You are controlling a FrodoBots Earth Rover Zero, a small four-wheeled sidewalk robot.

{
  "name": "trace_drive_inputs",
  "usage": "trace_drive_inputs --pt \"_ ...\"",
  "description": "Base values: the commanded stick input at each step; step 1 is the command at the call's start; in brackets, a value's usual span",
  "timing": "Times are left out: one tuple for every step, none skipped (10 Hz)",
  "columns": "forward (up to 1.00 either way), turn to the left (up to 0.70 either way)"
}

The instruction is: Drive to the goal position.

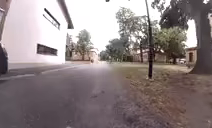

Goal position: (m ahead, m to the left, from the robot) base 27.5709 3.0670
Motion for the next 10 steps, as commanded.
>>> trace_drive_inputs --pt "0.70 0.00" --pt "0.70 0.00" --pt "0.70 0.00" --pt "0.70 0.00" --pt "0.70 0.00" --pt "0.70 0.00" --pt "0.70 0.00" --pt "0.70 0.00" --pt "0.70 0.00" --pt "0.70 0.00"
